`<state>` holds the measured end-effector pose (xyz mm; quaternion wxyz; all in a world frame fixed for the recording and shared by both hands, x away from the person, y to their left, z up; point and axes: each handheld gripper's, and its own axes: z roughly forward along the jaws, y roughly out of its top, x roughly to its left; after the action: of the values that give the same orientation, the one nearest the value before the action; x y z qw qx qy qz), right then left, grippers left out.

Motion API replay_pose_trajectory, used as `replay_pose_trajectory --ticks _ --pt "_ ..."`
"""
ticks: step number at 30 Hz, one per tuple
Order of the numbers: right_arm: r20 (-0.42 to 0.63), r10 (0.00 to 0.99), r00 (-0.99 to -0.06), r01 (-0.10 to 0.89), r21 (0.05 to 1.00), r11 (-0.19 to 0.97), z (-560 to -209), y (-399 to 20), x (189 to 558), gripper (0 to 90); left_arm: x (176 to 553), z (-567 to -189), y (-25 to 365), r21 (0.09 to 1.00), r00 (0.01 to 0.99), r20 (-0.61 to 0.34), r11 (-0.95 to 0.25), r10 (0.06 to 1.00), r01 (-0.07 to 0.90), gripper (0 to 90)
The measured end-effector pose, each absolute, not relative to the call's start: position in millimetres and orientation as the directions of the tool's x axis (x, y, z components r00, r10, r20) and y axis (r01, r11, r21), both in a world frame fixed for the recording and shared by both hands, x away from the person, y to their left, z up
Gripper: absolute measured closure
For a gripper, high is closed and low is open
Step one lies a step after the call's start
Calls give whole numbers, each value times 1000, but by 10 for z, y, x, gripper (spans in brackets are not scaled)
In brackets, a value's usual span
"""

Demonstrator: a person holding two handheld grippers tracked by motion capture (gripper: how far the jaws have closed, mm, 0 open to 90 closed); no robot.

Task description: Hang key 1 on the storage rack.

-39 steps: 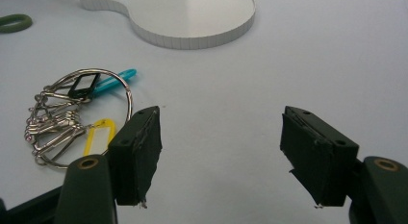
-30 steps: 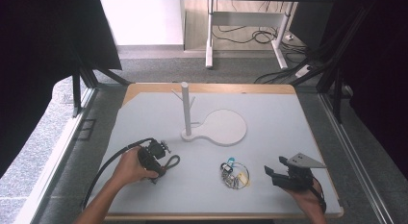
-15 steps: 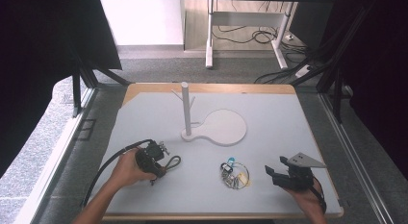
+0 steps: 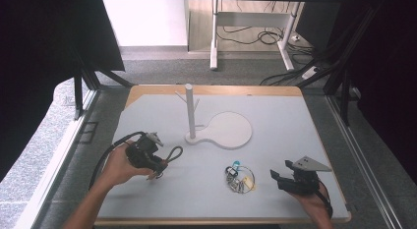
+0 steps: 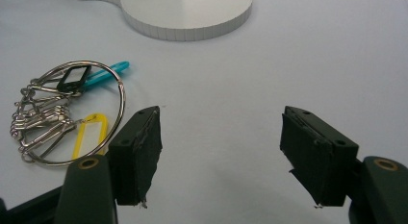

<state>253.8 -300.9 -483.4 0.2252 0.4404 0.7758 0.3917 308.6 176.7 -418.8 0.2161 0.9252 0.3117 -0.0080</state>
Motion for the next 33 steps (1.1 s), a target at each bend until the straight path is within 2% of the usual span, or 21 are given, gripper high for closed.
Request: replay_pose_trajectory --ticks 21,33 --pt "3 864 -503 518 801 299 -4855 -3044 2554 312 3163 -3969 1862 465 799 -152 -671 582 578 666" --pt "0 867 -499 520 800 299 -4871 -3050 2564 311 3293 -3750 1924 473 789 -144 -659 597 585 665"
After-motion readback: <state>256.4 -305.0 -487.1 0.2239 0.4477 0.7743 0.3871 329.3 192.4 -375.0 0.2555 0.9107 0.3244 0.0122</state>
